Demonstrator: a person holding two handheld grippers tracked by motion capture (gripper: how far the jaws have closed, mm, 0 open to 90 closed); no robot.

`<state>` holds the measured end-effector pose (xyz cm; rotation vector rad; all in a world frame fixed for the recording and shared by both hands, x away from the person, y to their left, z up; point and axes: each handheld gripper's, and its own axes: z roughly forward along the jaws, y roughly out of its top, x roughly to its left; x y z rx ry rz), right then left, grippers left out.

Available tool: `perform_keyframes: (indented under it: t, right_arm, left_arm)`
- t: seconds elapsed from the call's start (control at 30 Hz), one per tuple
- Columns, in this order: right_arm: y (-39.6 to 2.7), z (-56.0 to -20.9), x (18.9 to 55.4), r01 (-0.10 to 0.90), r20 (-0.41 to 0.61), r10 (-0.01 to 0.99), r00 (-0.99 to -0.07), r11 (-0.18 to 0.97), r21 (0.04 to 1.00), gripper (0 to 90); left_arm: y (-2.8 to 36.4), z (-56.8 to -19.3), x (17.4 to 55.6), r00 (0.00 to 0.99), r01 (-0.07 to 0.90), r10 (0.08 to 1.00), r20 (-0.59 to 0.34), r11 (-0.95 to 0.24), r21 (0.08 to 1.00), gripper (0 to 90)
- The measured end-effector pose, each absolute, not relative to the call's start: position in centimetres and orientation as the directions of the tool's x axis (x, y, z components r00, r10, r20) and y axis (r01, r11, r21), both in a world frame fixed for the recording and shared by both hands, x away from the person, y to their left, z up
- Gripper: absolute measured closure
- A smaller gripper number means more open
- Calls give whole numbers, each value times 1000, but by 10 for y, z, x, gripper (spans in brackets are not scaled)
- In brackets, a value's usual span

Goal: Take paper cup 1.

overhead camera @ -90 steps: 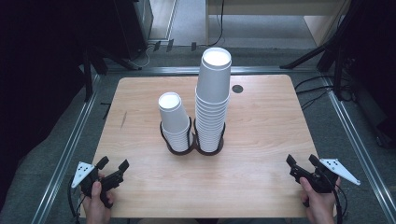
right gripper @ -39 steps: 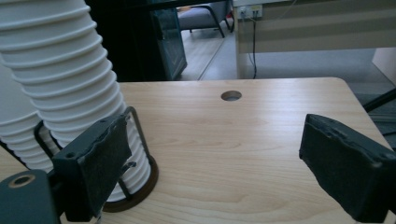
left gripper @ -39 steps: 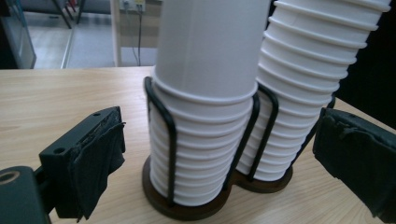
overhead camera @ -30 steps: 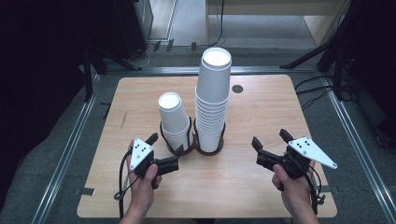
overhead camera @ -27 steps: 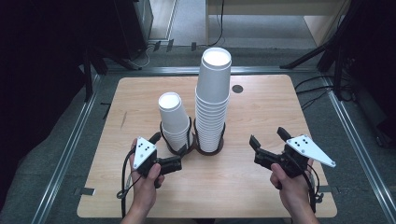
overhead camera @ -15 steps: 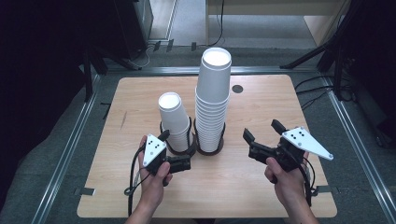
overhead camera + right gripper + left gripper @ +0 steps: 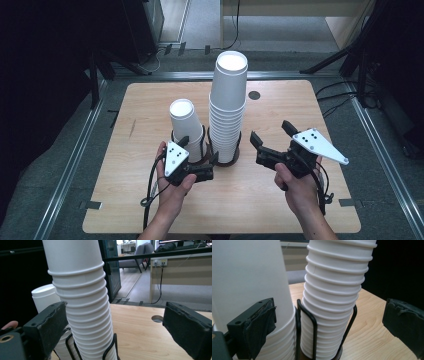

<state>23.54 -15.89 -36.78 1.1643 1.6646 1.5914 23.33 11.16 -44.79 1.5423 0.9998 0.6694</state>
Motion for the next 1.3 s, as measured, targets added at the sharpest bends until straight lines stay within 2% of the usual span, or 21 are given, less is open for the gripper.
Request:
perform_keyframes:
  t: [0.63,1.3]
  right_arm:
    - [-127,-345,247,172,127,851,-510,-44,984,35]
    - [-105,-328,265,190,155,836,-526,-63,980,35]
  left_arm:
    - [80,-446,248,478,232,874,-92,-25,972,0]
    - [61,-446,264,429,211,899,-82,-12,977,0]
